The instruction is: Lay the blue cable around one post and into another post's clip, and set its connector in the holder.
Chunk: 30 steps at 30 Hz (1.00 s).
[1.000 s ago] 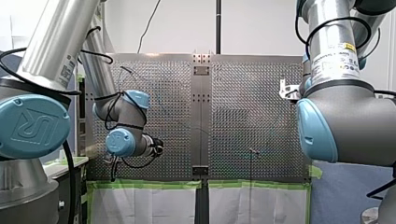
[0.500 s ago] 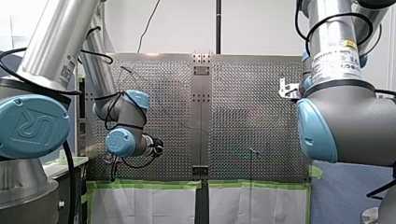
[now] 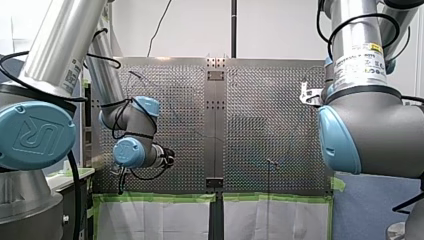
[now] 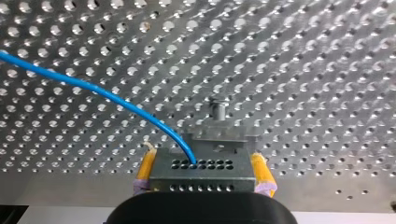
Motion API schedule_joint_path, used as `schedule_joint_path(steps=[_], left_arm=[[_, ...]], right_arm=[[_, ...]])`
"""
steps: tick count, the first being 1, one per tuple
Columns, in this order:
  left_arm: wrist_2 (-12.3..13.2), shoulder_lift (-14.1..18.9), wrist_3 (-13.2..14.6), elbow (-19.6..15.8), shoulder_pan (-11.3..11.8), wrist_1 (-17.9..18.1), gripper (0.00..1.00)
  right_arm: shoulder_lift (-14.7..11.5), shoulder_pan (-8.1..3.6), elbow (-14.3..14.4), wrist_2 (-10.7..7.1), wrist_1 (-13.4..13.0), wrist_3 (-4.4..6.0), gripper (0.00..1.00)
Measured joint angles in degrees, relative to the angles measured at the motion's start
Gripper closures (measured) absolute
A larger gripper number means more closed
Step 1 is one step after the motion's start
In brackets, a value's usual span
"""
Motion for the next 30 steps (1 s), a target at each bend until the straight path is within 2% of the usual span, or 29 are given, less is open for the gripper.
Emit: schedule_joint_path(steps=[8,21,30], left_arm=[[0.02,0.0,0.0,0.01,0.04,-0.01,0.0],[0.05,0.0,0.0,0.01,0.01,-0.26,0.0],[0.05,0.0,0.0,0.02,-0.03,-0.31,0.0]], right_arm=[[0.46,-0.68,-0.16,-0.89,-0.85,0.12,0.48],[0.48,-2.3,-0.77,-4.77,-1.52,0.97,0.48],[0.61,-2.87,-1.21,-7.4,-1.86,1.52,0.48]])
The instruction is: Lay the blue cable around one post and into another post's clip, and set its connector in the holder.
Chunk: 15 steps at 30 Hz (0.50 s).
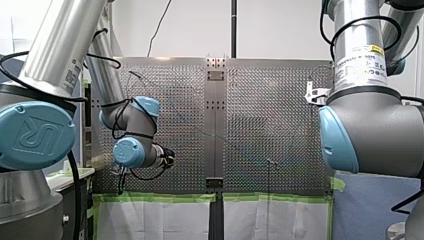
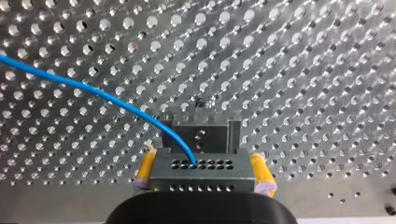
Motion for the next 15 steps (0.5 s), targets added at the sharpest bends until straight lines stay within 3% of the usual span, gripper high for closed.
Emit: schedule_joint_path(steps=[6,15], left_arm=[[0.0,0.0,0.0,0.0,-0.13,-0.04,0.0],[0.0,0.0,0.0,-0.01,-0.16,-0.21,0.0]], right_arm=[[0.63,-0.04,-0.73,-1.58,0.46,0.06,0.48],[1.5,-0.09,-1.58,-1.89,0.94,-0.03,0.48]])
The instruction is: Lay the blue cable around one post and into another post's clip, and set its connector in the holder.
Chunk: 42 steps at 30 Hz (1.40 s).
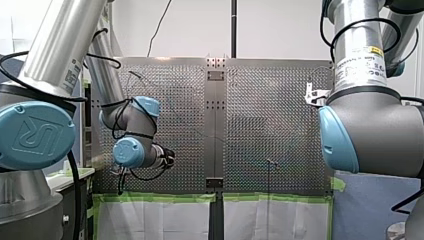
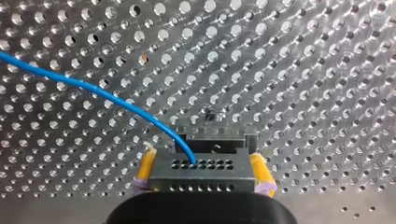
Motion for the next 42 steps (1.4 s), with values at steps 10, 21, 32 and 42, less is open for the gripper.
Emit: schedule_joint_path(steps=[10,21,32,42], left_arm=[[0.0,0.0,0.0,0.01,0.18,-0.05,0.0],[0.0,0.02,0.0,0.01,0.22,-0.1,0.0],[0.0,0.03,0.0,0.01,0.26,-0.1,0.0],[0.0,0.02,0.0,0.01,0.27,-0.1,0.0]], right_arm=[[0.31,0.04,-0.83,-0.34,0.18,0.08,0.48],[0.54,0.15,-1.75,-2.56,-0.22,-0.41,0.48],[0.47,0.03,-1.85,-3.3,0.29,-2.76,0.48],[0.58,-0.04,-1.54,-3.23,0.68,-3.38,0.48]])
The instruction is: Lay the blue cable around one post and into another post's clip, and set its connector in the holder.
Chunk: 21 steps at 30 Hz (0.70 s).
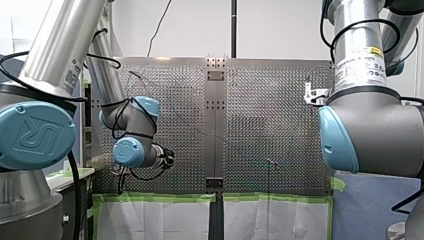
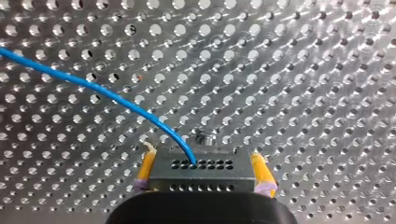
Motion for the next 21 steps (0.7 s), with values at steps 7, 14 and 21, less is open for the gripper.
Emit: schedule_joint_path(steps=[7,14,21], left_arm=[[0.0,-0.01,0.0,0.0,0.0,0.0,0.0],[0.0,0.0,0.0,0.0,-0.01,0.0,0.0],[0.0,0.0,0.0,0.0,-0.01,0.0,0.0]], right_arm=[[0.08,-0.14,0.16,0.03,-0.12,-0.08,0.48],[0.27,-0.39,0.19,0.03,-0.6,0.02,0.48],[0.44,-0.43,0.2,0.04,-1.23,0.34,0.48]])
